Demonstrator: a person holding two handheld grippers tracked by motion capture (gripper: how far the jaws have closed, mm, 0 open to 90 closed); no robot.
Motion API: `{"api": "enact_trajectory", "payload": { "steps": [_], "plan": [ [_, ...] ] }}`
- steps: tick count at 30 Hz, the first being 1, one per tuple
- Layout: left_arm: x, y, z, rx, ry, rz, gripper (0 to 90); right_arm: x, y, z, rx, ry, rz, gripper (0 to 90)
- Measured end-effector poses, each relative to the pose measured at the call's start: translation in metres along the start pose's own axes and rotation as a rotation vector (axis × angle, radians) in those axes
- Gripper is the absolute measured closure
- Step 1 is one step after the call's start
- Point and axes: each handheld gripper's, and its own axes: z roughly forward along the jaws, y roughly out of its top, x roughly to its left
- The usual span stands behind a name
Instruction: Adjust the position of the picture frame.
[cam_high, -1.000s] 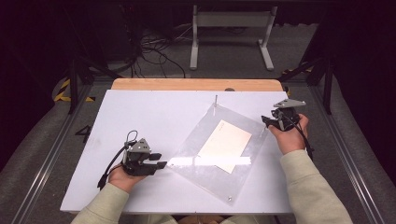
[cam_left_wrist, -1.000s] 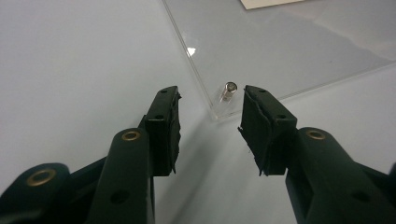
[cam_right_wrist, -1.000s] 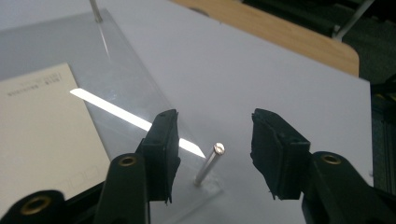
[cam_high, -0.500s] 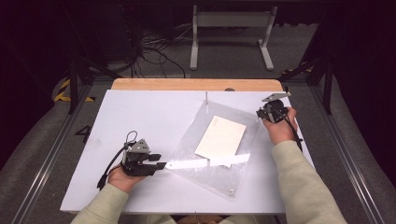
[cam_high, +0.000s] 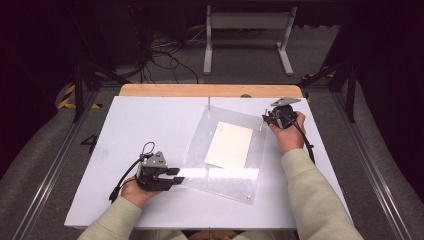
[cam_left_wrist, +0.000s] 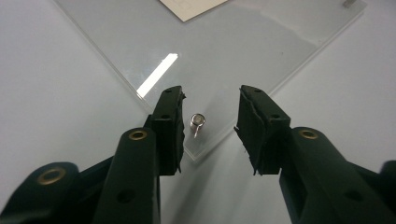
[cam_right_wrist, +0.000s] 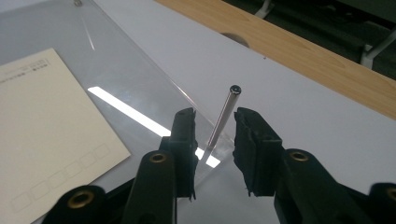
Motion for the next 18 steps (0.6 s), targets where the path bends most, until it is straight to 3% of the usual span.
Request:
{"api": "enact_trajectory", "payload": {
  "steps": [2,5,7,9,11,13,14,15,16,17,18],
  "plan": [
    [-0.001,0.001,0.003,0.006,0.017,0.012,65.4,0.0,-0.002,-0.004,-0.012,0.007,0.009,67.9],
    [-0.002,0.0,0.009,0.014,0.024,0.035,71.6,-0.001,-0.013,-0.024,-0.068,0.038,0.045,66.0],
    [-0.002,0.0,0.009,0.023,0.052,0.055,78.2,0.001,-0.022,-0.037,-0.115,0.048,0.054,64.7],
    [0.0,0.0,0.008,0.023,0.049,0.053,82.4,0.003,-0.029,-0.045,-0.141,0.061,0.066,63.9],
    [-0.006,0.001,0.009,0.032,0.041,0.078,82.6,0.008,-0.049,-0.063,-0.188,0.104,0.096,62.1],
    [-0.015,0.003,0.011,0.05,0.003,0.13,82.6,0.01,-0.062,-0.072,-0.206,0.121,0.11,61.4],
    [-0.015,0.003,0.011,0.05,0.003,0.13,82.6,0.01,-0.071,-0.078,-0.215,0.136,0.124,61.0],
    [-0.021,0.004,0.012,0.065,-0.01,0.158,82.6,0.01,-0.071,-0.078,-0.215,0.136,0.124,61.0],
    [-0.032,0.008,0.014,0.101,-0.033,0.221,82.6,0.009,-0.083,-0.085,-0.223,0.155,0.148,58.9],
    [-0.032,0.008,0.014,0.101,-0.033,0.221,82.6,0.009,-0.086,-0.087,-0.215,0.165,0.154,56.9],
    [-0.046,0.012,0.017,0.127,-0.063,0.282,82.6,0.008,-0.09,-0.091,-0.205,0.186,0.154,54.7]
  ]
}}
